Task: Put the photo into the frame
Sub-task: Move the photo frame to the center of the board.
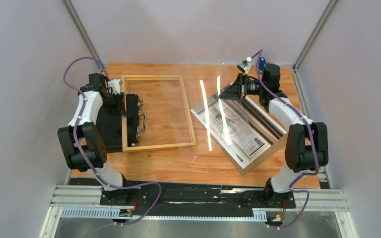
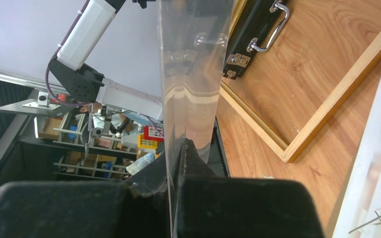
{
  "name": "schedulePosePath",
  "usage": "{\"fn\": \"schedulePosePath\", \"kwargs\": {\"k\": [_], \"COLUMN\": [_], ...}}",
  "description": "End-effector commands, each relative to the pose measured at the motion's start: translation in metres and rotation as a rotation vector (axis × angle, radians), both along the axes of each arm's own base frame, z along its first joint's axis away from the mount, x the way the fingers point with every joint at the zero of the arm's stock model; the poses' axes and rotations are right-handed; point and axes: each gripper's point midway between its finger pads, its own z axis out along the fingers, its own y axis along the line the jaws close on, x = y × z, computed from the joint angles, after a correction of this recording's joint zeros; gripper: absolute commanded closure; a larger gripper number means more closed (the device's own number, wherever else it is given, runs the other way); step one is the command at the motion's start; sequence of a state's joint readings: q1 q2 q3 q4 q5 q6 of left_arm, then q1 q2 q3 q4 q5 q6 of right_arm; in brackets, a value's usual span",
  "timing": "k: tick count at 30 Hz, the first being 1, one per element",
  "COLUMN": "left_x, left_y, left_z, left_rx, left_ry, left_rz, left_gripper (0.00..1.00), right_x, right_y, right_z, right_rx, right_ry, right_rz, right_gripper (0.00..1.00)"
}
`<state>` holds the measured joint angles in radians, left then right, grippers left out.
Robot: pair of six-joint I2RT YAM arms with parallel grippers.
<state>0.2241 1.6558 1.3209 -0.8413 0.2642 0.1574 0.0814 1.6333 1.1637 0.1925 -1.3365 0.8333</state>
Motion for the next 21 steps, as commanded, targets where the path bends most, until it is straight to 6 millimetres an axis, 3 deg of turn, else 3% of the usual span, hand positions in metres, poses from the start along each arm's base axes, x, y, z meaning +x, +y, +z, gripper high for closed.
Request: {"fn": "schedulePosePath", "kwargs": {"k": [1, 7, 14, 17, 21], "left_x": [-0.008, -0.014, -0.011, -0.004, 0.01], "left_y": [-0.014, -0.019, -0.017, -0.017, -0.012], "left_z": [0.019, 0.029, 0.045, 0.045, 0.031], "left_rx": [-0.062, -0.077, -0.057, -0.071, -0.073], "left_ry": [-0.04, -0.065, -0.117, -0.121, -0.098], "left_rz": [-0.016, -0.014, 0.001, 0.02, 0.053], "left_gripper": [0.54, 0.47, 0.23, 0.22, 0.28], "right_x": [0.006, 0.019, 0.039, 0.047, 0.056], "right_y": [0.018, 0.037, 0.066, 0.075, 0.079], "right_z": [0.011, 0.013, 0.017, 0.02, 0.015], "right_rx": [0.039, 0.099, 0.133, 0.138, 0.139], "right_ry": [-0.031, -0.001, 0.009, 0.009, 0.033], "right_rz": [0.037, 0.032, 0.046, 0.064, 0.072], "right_gripper": [1.0, 1.0, 1.0, 1.0, 1.0]}}
